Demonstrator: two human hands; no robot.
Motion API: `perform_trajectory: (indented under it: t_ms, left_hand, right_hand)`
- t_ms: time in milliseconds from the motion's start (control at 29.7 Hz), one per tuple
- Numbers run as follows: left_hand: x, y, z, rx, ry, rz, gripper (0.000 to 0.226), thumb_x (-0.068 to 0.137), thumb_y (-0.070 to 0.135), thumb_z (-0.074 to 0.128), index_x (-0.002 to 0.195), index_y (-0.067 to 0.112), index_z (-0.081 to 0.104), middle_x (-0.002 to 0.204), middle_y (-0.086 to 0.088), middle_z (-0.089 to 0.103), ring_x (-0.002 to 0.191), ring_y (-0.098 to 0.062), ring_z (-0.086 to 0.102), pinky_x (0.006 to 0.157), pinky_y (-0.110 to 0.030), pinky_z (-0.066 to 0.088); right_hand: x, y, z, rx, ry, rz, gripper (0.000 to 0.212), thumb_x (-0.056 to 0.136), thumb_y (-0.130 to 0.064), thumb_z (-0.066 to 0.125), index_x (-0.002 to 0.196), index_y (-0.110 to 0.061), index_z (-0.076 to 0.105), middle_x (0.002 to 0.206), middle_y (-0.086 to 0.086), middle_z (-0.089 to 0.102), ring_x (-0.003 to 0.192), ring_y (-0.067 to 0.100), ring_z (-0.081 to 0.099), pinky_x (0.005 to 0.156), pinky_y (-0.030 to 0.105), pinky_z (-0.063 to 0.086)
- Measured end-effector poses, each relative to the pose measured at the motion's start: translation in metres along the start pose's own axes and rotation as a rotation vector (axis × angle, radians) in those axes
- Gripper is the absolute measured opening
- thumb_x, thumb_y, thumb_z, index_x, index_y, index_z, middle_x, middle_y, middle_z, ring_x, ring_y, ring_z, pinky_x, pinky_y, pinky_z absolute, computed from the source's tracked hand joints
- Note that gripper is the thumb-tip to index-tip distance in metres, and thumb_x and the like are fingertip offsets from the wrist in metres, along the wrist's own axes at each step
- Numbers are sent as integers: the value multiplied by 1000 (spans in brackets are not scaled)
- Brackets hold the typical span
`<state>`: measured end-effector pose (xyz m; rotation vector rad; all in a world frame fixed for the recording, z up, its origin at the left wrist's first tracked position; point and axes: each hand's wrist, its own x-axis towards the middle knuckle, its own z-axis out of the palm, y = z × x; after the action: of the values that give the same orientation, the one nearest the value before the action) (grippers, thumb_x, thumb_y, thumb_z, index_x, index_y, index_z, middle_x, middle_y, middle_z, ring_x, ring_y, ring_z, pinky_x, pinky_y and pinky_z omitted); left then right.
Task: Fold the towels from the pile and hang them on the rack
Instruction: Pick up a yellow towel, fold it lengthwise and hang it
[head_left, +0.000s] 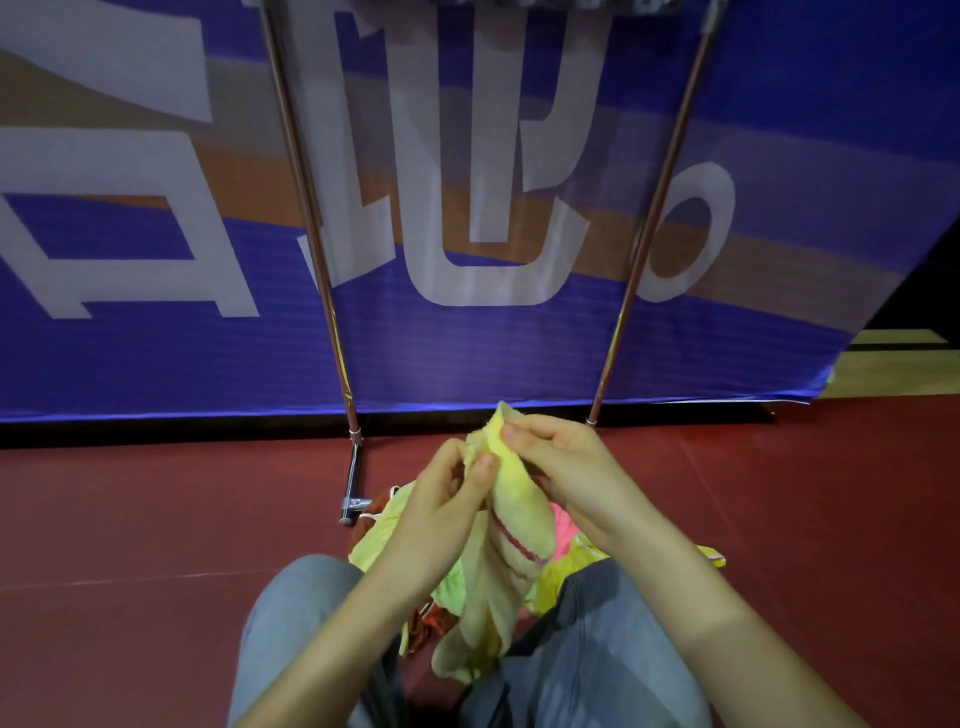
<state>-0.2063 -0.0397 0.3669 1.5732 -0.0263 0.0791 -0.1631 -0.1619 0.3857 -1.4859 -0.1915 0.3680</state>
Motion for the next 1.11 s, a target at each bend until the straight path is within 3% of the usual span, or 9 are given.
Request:
perform_trajectory:
  t_ms: [168, 303, 370, 471, 572, 640, 741, 1010, 1111]
  left_hand:
    - [-2, 2, -5, 50, 6, 22, 17, 86, 11, 55, 72, 9, 45, 57, 12, 48, 54, 5, 45, 55, -9, 39]
    - [0, 1, -13, 67, -16, 17, 14, 85, 8, 56, 74, 3, 50, 59, 13, 58, 59, 3, 54, 56, -9, 42]
    - [0, 2, -15, 58, -10, 12, 11, 85, 7, 57, 75, 4, 53, 71, -4, 61, 68, -7, 58, 59, -14, 45]
    - [1, 2, -16, 42, 48, -3, 13, 85, 8, 57, 73, 8, 53, 63, 0, 54, 57, -1, 52, 55, -15, 42]
    - [4, 4, -19, 15, 107, -4, 17, 85, 6, 56, 69, 8, 51, 54, 8, 53, 52, 0, 47, 53, -16, 39]
    - [6, 5, -21, -6, 118, 5, 14, 86, 5, 54, 72, 7, 53, 53, 8, 57, 49, 3, 49, 50, -11, 40]
    - [9, 7, -22, -11, 105, 23, 15, 87, 9, 53, 84, -6, 54, 65, -5, 50, 55, -5, 48, 49, -12, 38]
    - [2, -4, -29, 25, 94, -10, 21, 88, 8, 50, 67, 7, 55, 60, -2, 55, 50, -2, 54, 52, -13, 49]
    - [-1, -6, -31, 39, 89, -16, 19, 87, 7, 51, 74, -3, 59, 65, -10, 58, 52, -10, 58, 53, -18, 52]
  right_hand:
    - [-4, 3, 6, 56, -55, 45, 22, 92, -19, 48, 92, -14, 69, 92, 16, 63, 82, 24, 57, 65, 24, 48]
    - [-9, 3, 6, 137, -107, 87, 22, 88, -22, 48, 98, -16, 66, 93, 6, 67, 76, 12, 61, 54, 15, 50]
    - [-12, 3, 4, 162, -139, 93, 29, 85, -25, 49, 107, -13, 64, 101, 9, 66, 82, 14, 61, 58, 17, 52]
    - [-18, 9, 3, 177, -129, 76, 32, 84, -25, 58, 114, -14, 59, 108, 9, 63, 89, 13, 63, 66, 21, 54]
    - [-27, 22, 1, 50, -113, 108, 28, 74, -27, 62, 101, -19, 60, 98, 5, 62, 85, 13, 62, 76, 26, 52]
    - [-34, 28, 2, -32, -124, 118, 7, 81, -20, 61, 85, -14, 63, 81, 6, 64, 72, 14, 62, 72, 24, 54]
    - [-38, 29, 2, -19, -45, 56, 22, 86, -4, 55, 68, -14, 63, 58, -3, 65, 58, 10, 61, 62, 17, 52]
    - [-35, 16, 1, 72, 113, -106, 20, 84, -3, 55, 67, -12, 60, 51, -4, 63, 51, 3, 59, 56, 11, 48]
    - [-34, 18, -4, 105, 208, -112, 20, 85, -5, 53, 68, -11, 61, 51, -5, 64, 52, 1, 58, 57, 11, 49]
